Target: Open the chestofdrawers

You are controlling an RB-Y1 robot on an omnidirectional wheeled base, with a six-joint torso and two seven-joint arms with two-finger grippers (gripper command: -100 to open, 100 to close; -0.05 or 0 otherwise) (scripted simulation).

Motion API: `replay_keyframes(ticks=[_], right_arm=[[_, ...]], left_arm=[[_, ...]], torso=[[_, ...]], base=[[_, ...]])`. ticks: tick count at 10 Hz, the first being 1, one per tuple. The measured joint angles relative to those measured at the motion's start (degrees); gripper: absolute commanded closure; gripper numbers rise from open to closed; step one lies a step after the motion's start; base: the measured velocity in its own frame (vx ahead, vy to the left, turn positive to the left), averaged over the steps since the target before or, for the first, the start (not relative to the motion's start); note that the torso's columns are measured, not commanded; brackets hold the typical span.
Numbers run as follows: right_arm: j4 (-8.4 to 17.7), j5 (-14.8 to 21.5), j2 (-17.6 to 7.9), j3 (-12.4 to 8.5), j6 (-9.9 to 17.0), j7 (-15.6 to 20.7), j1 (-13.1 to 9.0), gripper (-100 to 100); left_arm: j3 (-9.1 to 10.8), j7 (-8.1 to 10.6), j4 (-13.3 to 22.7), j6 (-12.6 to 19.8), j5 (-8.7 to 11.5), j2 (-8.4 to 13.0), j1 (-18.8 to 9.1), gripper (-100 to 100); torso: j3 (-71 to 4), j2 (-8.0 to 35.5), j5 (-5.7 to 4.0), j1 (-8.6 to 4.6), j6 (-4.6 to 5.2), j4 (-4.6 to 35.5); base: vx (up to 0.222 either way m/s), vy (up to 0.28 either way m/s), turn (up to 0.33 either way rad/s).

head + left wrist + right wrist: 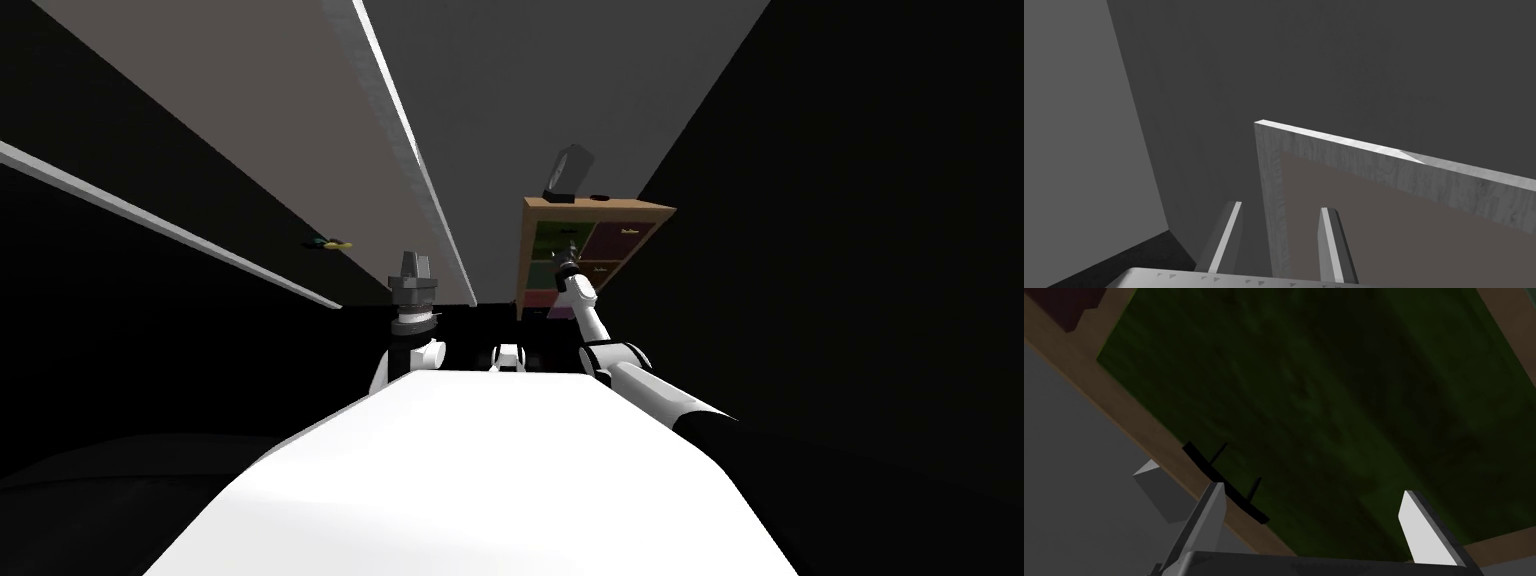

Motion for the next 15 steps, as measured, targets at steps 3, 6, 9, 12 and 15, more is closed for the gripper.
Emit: replay_keyframes(ticks=[3, 6, 9, 12, 15], right_arm=[[4.18, 3.25, -1.74, -0.06, 1.84, 3.76, -2.70, -100], [9.31, 9.81, -3.44, -1.11, 3.23, 5.95, -5.20, -100], [10.28, 6.20, -5.88, 0.24, 5.52, 11.97, -6.28, -100], [13.00, 10.00, -7.39, -0.13, 6.08, 11.79, -7.74, -100], [17.34, 15.85, -10.15, 0.10, 7.47, 11.26, -10.01, -100]], left_arm=[[0.00, 0.00, 0.00, 0.00, 0.00, 0.00, 0.00, 0], [0.00, 0.00, 0.00, 0.00, 0.00, 0.00, -0.01, 0], [0.00, 0.00, 0.00, 0.00, 0.00, 0.00, 0.01, 0], [0.00, 0.00, 0.00, 0.00, 0.00, 0.00, 0.00, 0], [0.00, 0.00, 0.00, 0.00, 0.00, 0.00, 0.00, 0]], torso=[[-0.04, -0.06, 0.00, -0.01, 0.00, -0.02], [0.01, 0.03, 0.00, 0.02, -0.05, 0.00], [-0.08, -0.12, 0.01, 0.02, -0.05, -0.04], [0.02, 0.05, 0.01, 0.04, -0.07, 0.01], [-0.02, 0.00, 0.01, 0.02, -0.07, 0.00]], base=[[-0.061, 0.005, 0.160], [-0.072, 0.000, 0.194], [-0.029, 0.004, 0.054], [-0.043, 0.004, 0.170], [-0.049, 0.008, 0.094]])
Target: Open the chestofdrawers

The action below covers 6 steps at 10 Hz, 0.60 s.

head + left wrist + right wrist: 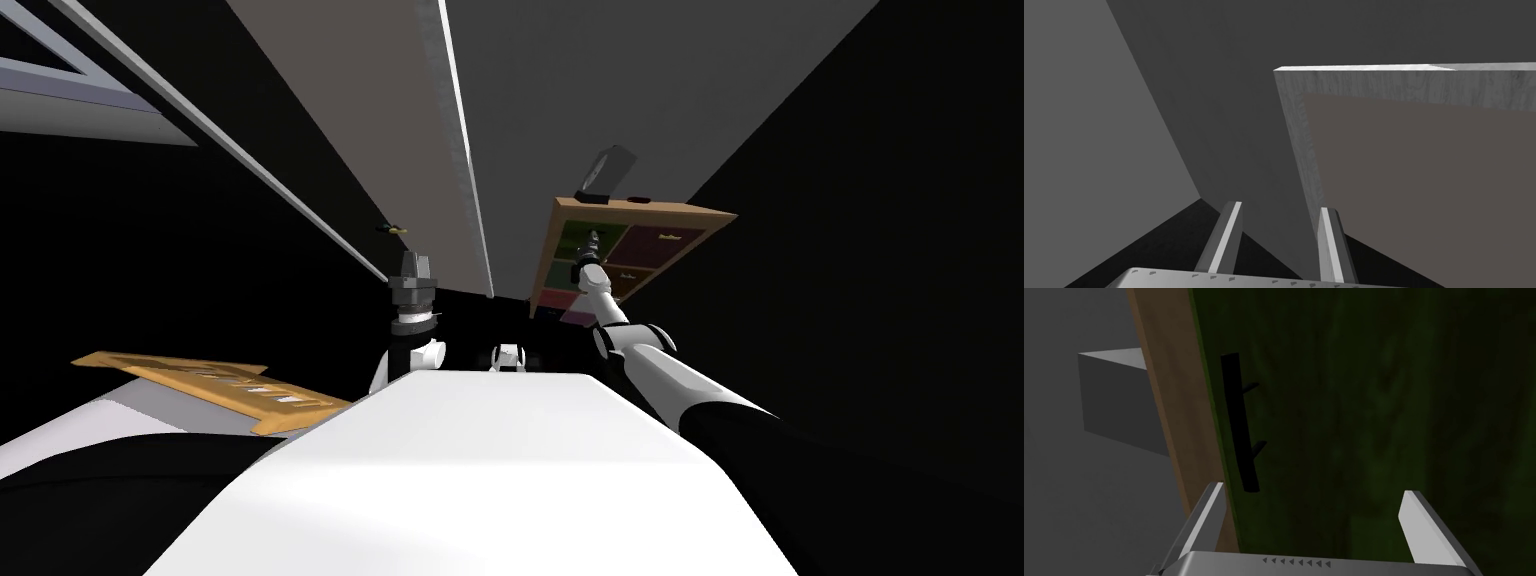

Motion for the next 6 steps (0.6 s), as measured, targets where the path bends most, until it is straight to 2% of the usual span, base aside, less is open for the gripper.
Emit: replay_keyframes(ticks=[2, 4, 5, 6], right_arm=[[-0.62, -2.12, -0.57, -0.39, 0.52, 3.31, 0.05, -100], [0.43, -1.21, -1.56, -0.26, 1.03, 4.04, -0.65, -100], [1.10, -2.33, -2.20, -0.62, 0.38, 4.77, -1.48, -100], [1.19, -2.49, -2.30, -0.68, 0.18, 5.00, -1.60, 100]], left_arm=[[0.01, 0.00, 0.00, 0.00, 0.00, 0.00, 0.01, 0], [0.01, 0.00, 0.00, 0.00, 0.00, 0.00, 0.01, 0], [0.01, 0.00, 0.00, 0.00, 0.00, 0.00, 0.02, 0], [0.01, 0.00, -0.01, 0.00, 0.00, 0.00, 0.02, 0]], torso=[[-0.07, -0.13, -0.02, -0.05, 0.04, -0.04], [-0.04, -0.07, -0.01, -0.01, 0.03, -0.03], [-0.15, -0.27, 0.00, -0.04, 0.03, -0.06], [-0.09, -0.13, -0.02, -0.02, 0.01, -0.07]], base=[[-0.020, 0.002, 0.040], [0.029, -0.003, 0.010], [0.048, -0.006, 0.001], [0.006, -0.001, 0.001]])
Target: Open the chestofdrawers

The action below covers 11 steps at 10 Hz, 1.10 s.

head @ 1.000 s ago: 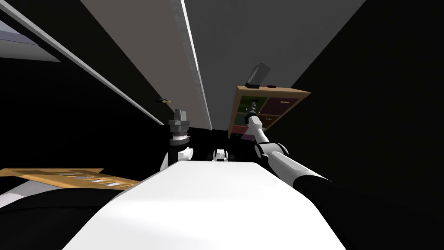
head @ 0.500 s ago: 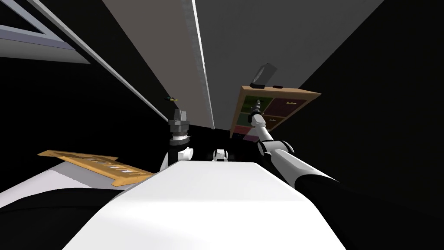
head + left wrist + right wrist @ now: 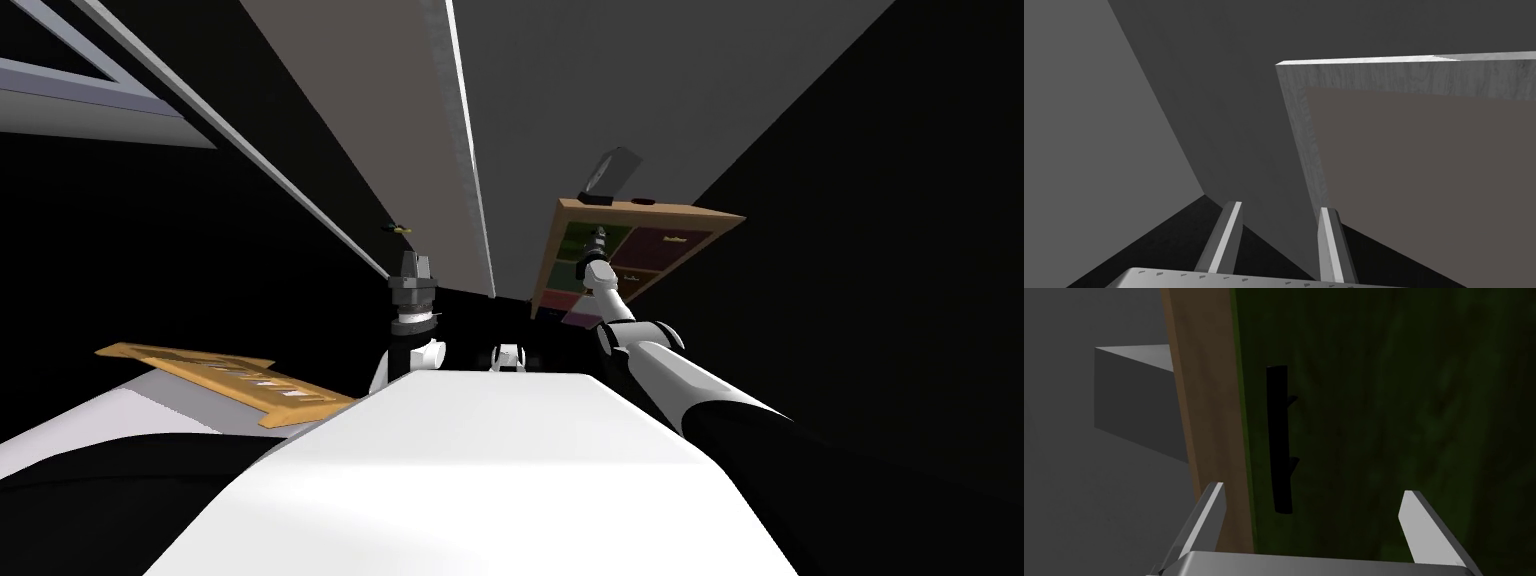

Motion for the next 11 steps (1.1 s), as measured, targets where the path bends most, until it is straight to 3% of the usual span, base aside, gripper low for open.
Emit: replay_keyframes(ticks=[6, 7, 9, 11], right_arm=[[0.06, -0.77, -0.46, 0.04, -0.98, 0.32, -0.75, 100], [0.05, -0.79, -0.47, 0.03, -1.03, 0.35, -0.73, -100], [-0.48, -1.62, 0.24, -0.14, -1.67, -1.54, -0.93, -100], [-1.73, -3.80, 1.01, -0.41, -2.16, -2.16, -0.73, -100]], left_arm=[[-0.01, 0.00, 0.01, 0.01, 0.00, -0.01, -0.03, 0], [0.00, 0.00, 0.01, 0.01, 0.00, 0.00, -0.02, 0], [0.02, 0.00, 0.00, 0.00, 0.00, 0.02, 0.01, 0], [0.02, 0.00, 0.00, 0.00, 0.00, 0.02, 0.02, 0]], torso=[[0.09, 0.12, 0.03, 0.04, 0.00, 0.06], [-0.12, -0.24, 0.01, -0.06, -0.01, -0.03], [-0.29, -0.48, -0.14, -0.48, 0.02, -0.13], [-0.02, -0.05, -0.02, -0.09, 0.01, 0.01]], base=[[-0.166, 0.044, -0.033], [0.018, -0.092, 0.057], [0.099, -0.171, 0.060], [0.126, -0.173, 0.052]])
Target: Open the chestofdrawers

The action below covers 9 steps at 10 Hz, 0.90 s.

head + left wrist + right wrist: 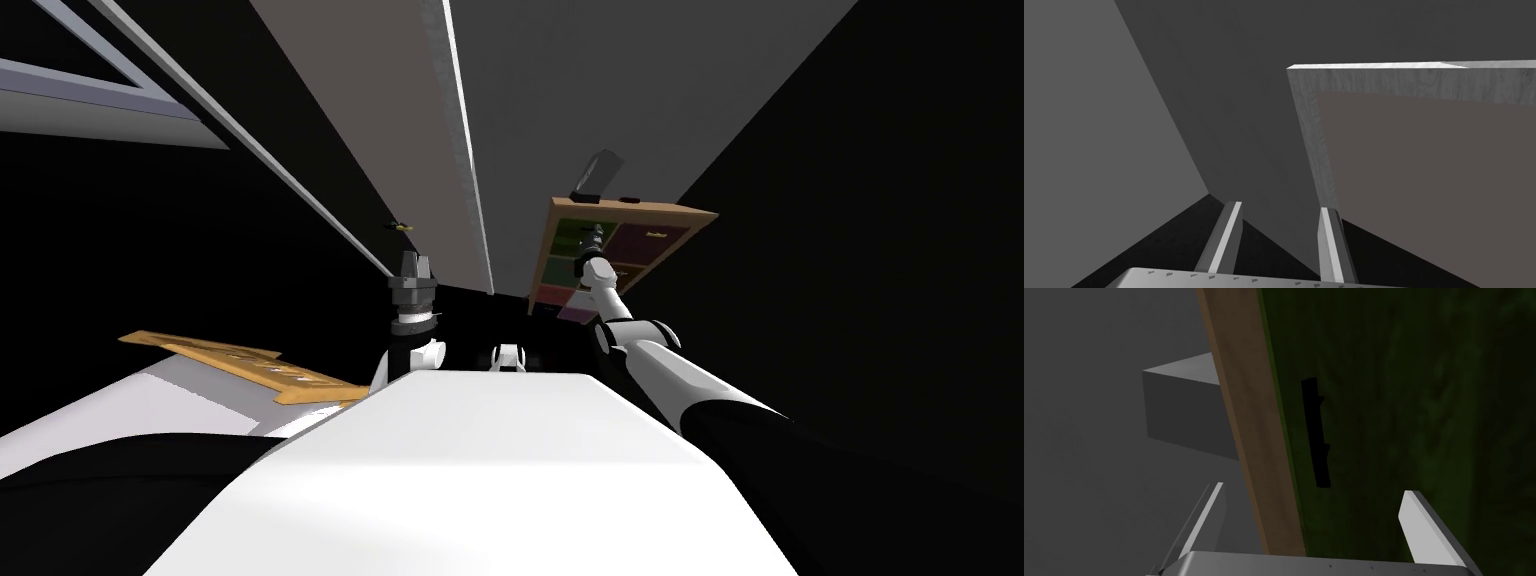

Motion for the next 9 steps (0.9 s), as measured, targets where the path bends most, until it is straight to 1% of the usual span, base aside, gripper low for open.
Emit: replay_keyframes(ticks=[1, 2, 4, 5, 6, 7, 9], right_arm=[[-0.28, -0.97, 0.26, -0.06, -0.22, 0.01, -0.19, -100], [-0.14, -0.44, 0.36, -0.09, -0.39, -0.88, -0.28, -100], [-0.29, -0.91, 0.65, -0.15, -0.67, -1.79, -0.49, -100], [0.61, -2.09, -0.02, -0.17, -1.00, -1.25, -1.39, -100], [0.73, -2.26, -0.12, -0.18, -1.10, -1.08, -1.52, 100], [0.72, -2.24, -0.11, -0.18, -1.09, -1.09, -1.51, 100], [0.83, -2.61, -0.27, -0.08, -1.36, -0.98, -1.81, 100]], left_arm=[[-0.01, 0.00, 0.00, 0.00, 0.00, -0.01, 0.00, 0], [-0.01, 0.00, 0.00, 0.00, 0.00, -0.02, -0.01, 0], [-0.02, 0.00, 0.00, 0.00, 0.00, -0.02, -0.02, 0], [-0.02, 0.00, 0.00, 0.00, 0.00, -0.02, -0.01, 0], [-0.02, 0.00, 0.00, 0.00, 0.00, -0.02, -0.02, 0], [-0.02, 0.00, 0.00, 0.00, 0.00, -0.02, -0.02, 0], [-0.03, 0.00, 0.01, 0.01, 0.00, -0.03, -0.04, 0]], torso=[[0.13, 0.21, 0.07, 0.24, -0.01, 0.07], [0.26, 0.41, 0.14, 0.47, -0.01, 0.12], [0.23, 0.37, 0.08, 0.29, 0.00, 0.11], [0.08, 0.11, 0.07, 0.19, -0.01, 0.06], [0.07, 0.13, 0.03, 0.15, -0.01, 0.02], [0.14, 0.23, 0.04, 0.13, 0.00, 0.06], [0.35, 0.55, 0.05, 0.21, 0.02, 0.17]], base=[[0.067, -0.076, 0.013], [0.053, -0.074, 0.029], [0.052, -0.032, 0.012], [0.048, -0.014, 0.005], [0.006, -0.002, 0.000], [-0.096, 0.008, -0.031], [-0.161, 0.056, -0.036]])
